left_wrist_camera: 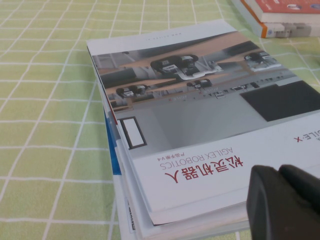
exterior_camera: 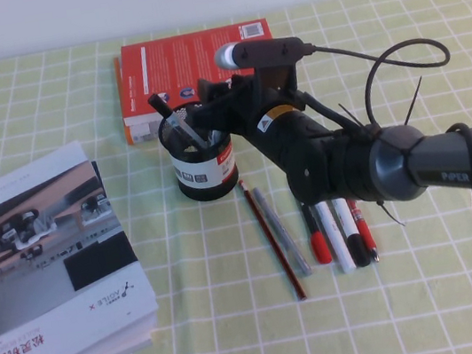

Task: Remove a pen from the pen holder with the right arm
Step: Pick up the pen from the pen holder

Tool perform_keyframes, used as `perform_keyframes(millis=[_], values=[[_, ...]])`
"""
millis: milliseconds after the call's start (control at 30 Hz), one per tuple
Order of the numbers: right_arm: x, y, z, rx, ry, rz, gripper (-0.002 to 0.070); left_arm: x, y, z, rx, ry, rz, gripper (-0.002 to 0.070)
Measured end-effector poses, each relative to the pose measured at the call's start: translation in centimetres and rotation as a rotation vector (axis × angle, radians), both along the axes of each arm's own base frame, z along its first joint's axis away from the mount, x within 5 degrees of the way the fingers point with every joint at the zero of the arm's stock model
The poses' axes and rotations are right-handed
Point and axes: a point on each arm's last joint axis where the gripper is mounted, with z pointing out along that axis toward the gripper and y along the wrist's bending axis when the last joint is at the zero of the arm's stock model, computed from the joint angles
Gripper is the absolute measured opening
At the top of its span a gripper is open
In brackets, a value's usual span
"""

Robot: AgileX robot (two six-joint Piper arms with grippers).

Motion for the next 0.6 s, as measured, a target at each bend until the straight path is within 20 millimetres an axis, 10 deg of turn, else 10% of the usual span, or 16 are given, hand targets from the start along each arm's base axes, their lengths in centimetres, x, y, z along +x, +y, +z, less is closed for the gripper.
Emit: perform_keyframes(millis=[600], values=[[0.04,0.01,-0.01,0.006,-0.006,-0.002,0.0099,0.0,0.0,0.0,0.0,0.0,0.0,-0.0005]])
